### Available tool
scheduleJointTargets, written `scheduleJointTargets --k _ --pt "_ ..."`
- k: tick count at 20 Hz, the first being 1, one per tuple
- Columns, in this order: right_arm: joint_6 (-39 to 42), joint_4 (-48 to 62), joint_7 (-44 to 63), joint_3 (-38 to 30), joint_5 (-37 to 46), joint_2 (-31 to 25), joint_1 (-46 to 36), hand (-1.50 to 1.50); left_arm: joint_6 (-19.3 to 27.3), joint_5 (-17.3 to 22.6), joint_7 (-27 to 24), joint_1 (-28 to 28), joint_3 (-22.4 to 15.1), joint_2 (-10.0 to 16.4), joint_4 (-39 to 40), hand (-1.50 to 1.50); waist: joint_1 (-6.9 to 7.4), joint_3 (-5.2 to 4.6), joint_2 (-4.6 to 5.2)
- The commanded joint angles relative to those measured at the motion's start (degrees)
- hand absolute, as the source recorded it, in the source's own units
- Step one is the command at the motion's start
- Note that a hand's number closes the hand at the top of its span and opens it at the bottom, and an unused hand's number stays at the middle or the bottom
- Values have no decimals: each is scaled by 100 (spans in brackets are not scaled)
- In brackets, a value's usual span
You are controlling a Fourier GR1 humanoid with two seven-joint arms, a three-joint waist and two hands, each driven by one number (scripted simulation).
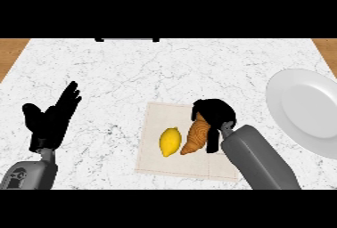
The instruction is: Pick the croissant from the placemat and place it in the plate
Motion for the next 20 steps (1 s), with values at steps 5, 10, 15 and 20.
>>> scheduleJointTargets --k 5,10,15,20 --pt "-91 -85 0 -32 161 544 210 150 232 -273 169 -232 -103 -273 -17 0 5 45 68" --pt "-875 -1038 -203 136 805 136 661 150 -29 -166 -37 -3 91 -132 14 0 -25 44 57" --pt "-1386 -2811 -614 231 612 -276 2017 150 228 -337 -116 -5 52 -300 129 0 -145 44 36" --pt "-2495 -3834 -615 -557 858 -525 2007 150 104 -209 126 -60 102 -198 -26 0 -194 52 13"
